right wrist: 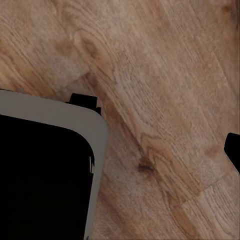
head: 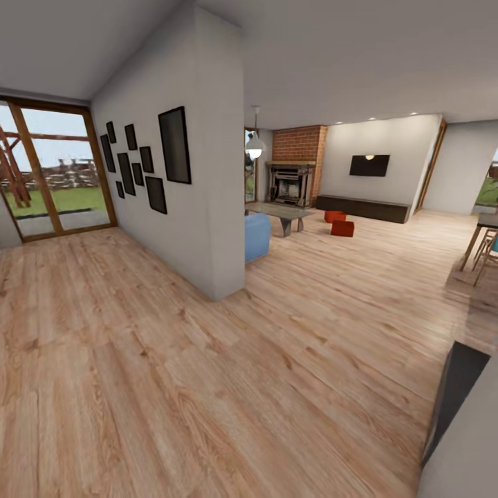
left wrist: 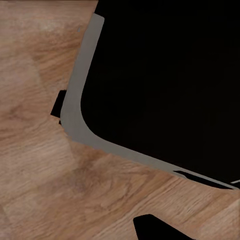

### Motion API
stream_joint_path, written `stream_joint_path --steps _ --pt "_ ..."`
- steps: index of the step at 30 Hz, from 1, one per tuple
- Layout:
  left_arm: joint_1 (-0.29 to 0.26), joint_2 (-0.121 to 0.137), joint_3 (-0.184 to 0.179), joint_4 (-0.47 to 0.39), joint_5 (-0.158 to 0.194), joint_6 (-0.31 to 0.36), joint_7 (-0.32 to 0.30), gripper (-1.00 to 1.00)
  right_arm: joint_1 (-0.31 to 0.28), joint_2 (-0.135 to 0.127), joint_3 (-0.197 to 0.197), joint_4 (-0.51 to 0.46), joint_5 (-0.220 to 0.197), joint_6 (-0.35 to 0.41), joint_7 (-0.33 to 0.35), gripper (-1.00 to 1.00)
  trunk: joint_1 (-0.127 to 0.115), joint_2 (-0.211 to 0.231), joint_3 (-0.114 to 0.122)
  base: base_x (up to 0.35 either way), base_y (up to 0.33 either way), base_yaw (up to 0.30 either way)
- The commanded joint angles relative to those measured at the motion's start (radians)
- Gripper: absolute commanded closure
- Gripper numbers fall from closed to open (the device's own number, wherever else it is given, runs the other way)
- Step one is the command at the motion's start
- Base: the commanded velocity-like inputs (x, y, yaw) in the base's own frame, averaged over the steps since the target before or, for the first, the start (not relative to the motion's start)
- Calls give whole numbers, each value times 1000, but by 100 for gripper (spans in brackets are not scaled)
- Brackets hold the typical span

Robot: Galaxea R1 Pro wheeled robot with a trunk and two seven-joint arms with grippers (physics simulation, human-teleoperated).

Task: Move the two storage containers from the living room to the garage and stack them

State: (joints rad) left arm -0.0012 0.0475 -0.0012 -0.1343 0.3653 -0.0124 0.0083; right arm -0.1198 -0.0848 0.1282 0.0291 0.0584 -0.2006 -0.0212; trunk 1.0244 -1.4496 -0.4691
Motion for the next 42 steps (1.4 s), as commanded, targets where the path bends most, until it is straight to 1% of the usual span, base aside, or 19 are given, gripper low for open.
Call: stream_joint_path --steps 1,5,8,16,24,33,42 --pt "0 0 0 -1 4 -1 1 -100 -1 0 4 3 6 -5 -3 -100 1 0 -1 324 0 0" --pt "0 0 -1 0 5 -1 1 -100 -1 0 4 3 6 -5 -5 -100 1 0 -1 324 0 -14" --pt "0 0 -2 1 6 -1 1 -100 -1 1 4 3 6 -5 -5 -100 1 0 -1 324 0 -196" --pt "0 0 -1 3 7 0 1 -100 -1 3 4 3 6 -5 -5 -100 1 0 -1 324 0 -261" --pt "0 0 -1 2 8 0 1 -100 -1 12 5 3 13 -5 -3 -100 1 0 -1 324 0 -274" --pt "0 0 0 1 7 0 1 -100 -1 14 5 3 15 -4 -3 -100 1 0 -1 324 0 -275" --pt "0 6 0 1 9 0 -1 -100 -1 14 5 3 15 3 -2 -100 1 0 -1 324 0 -256"
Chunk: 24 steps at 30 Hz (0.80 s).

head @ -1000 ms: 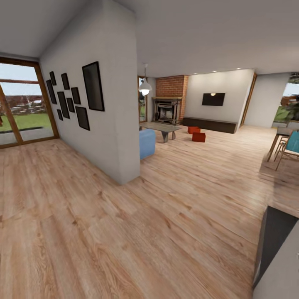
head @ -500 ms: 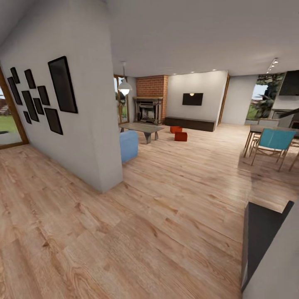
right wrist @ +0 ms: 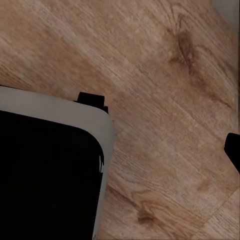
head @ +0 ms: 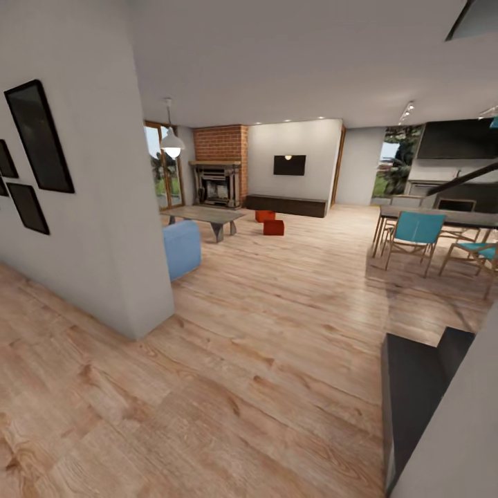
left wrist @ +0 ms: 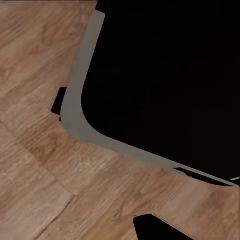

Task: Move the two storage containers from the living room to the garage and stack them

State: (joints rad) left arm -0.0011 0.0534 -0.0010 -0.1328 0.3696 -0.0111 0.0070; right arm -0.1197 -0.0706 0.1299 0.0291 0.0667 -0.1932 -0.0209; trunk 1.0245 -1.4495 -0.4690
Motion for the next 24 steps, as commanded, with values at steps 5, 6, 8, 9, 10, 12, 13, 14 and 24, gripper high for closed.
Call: stream_joint_path --steps 5,6,8,9,10,12,13,14,24 --pt "0 0 -1 0 3 -1 1 -100 -2 -1 4 3 7 -7 -4 -100 1 0 -1 324 0 -183" --pt "0 0 -1 0 3 -1 1 -100 -2 -1 4 3 7 -9 -5 -100 1 0 -1 324 0 -33" --pt "0 0 -1 0 4 -1 1 -100 -2 -1 5 3 8 -9 -5 -100 1 0 -1 324 0 -14" --pt "0 0 -1 0 4 -1 1 -100 -2 -1 5 3 8 -9 -4 -100 1 0 -1 324 0 -9" --pt "0 0 -1 0 4 -1 1 -100 -2 -1 6 3 9 -8 -4 -100 1 0 -1 324 0 -5" --pt "0 0 -1 1 5 -1 1 -100 -2 -1 7 3 10 -8 -3 -100 1 0 -1 324 0 -3" --pt "0 0 -1 1 5 -1 1 -100 -2 -2 8 3 10 -8 -3 -100 1 0 -1 324 0 -2" --pt "0 0 -1 1 6 -1 1 -100 -2 -2 8 3 11 -8 -2 -100 1 0 -1 324 0 -1" --pt "0 2 -1 1 6 0 1 -100 -2 -3 9 3 11 -8 -4 -100 1 0 -1 324 0 0"
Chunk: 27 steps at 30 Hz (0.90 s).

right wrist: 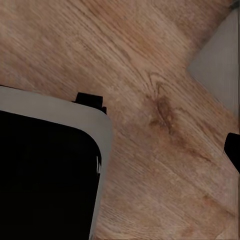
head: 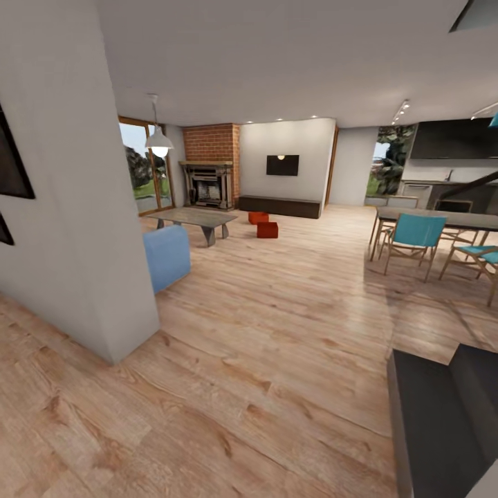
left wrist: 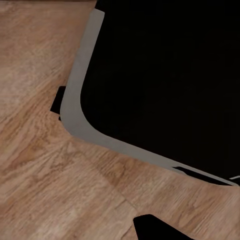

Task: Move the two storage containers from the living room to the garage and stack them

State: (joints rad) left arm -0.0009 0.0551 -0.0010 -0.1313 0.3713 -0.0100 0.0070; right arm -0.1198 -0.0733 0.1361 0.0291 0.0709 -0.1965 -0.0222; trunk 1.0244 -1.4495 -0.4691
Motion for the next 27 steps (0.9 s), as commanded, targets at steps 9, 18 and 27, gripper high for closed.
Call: stream_joint_path --steps 9,18,27 --pt "0 0 0 -3 2 29 1 -100 -1 2 2 3 4 -12 -8 -100 1 0 -1 324 0 0" --pt "0 0 0 -4 2 36 1 -100 -1 3 -2 3 -5 -12 -10 -100 1 0 -1 324 0 0" --pt "0 0 -1 -4 1 35 1 -100 -1 3 -2 3 -1 -8 -9 -100 1 0 -1 324 0 -129"
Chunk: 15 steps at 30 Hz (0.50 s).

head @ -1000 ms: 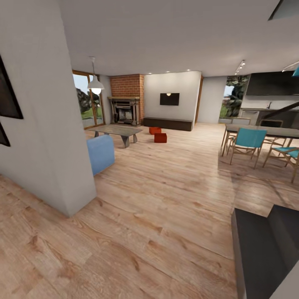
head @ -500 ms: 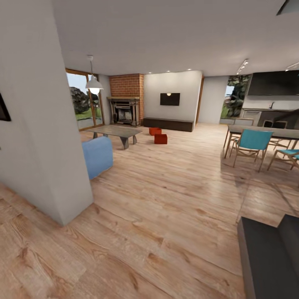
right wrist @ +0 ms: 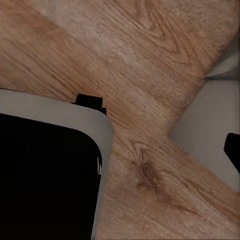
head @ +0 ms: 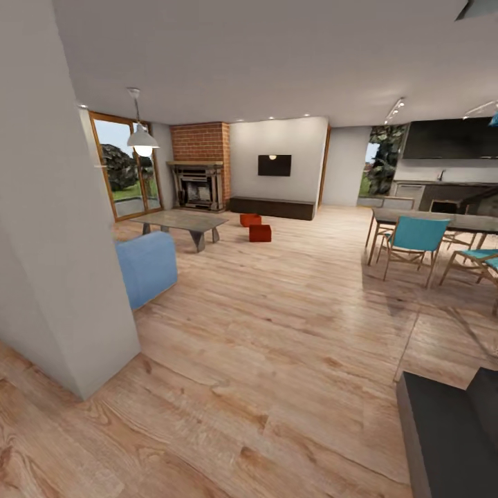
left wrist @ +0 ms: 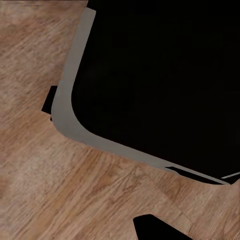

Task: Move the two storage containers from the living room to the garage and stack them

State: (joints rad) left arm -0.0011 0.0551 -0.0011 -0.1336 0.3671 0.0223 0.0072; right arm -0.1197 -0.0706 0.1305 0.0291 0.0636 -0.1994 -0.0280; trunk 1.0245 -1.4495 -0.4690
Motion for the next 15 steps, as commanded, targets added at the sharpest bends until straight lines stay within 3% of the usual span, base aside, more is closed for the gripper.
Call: stream_joint_path --steps 1,15 --pt "0 0 0 -1 6 2 1 -100 -2 0 4 3 8 -5 -3 -100 1 0 -1 324 0 -194" --pt "0 0 0 -1 6 3 1 -100 -2 -1 9 3 16 -1 0 -100 1 0 -1 324 0 -13"
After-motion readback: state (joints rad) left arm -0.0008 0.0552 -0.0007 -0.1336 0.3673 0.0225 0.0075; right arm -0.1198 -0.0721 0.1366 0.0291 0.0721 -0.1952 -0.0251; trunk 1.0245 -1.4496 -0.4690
